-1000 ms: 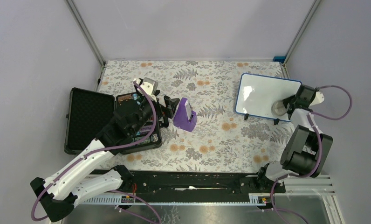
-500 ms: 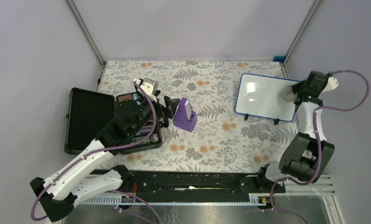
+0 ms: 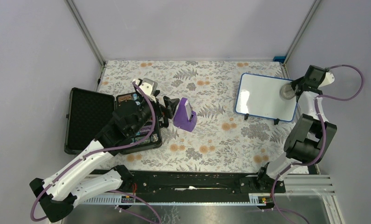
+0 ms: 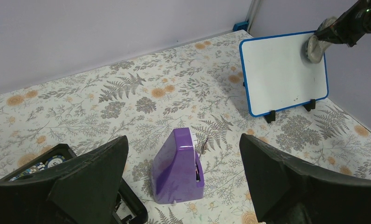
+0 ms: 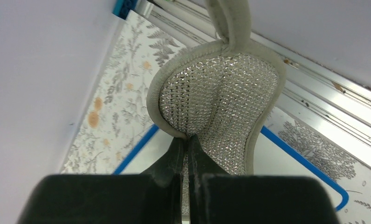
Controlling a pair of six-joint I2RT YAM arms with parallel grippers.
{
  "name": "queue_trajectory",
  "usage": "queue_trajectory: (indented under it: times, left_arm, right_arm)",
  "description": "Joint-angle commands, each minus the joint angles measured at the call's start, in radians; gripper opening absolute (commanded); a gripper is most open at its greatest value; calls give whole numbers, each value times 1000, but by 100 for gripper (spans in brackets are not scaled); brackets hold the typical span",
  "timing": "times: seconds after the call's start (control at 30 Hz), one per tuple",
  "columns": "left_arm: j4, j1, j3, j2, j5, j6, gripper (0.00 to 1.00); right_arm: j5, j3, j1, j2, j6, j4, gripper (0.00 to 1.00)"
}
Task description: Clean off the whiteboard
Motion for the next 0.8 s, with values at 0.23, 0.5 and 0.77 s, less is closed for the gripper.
queue_trajectory:
  times: [0.23,0.5,0.77]
  left_arm:
    - [46,-4,-8,-30,2,0,99]
    - [46,-4,-8,-33,11,-2,99]
    - [46,-6,-8,-26,10,-2,99]
  right_arm:
    - [110,-414,2,-165,-38,107,0]
    - [79,-527,3,-342,-48,66,0]
    - [-45,-298,10,-330,-39,24,0]
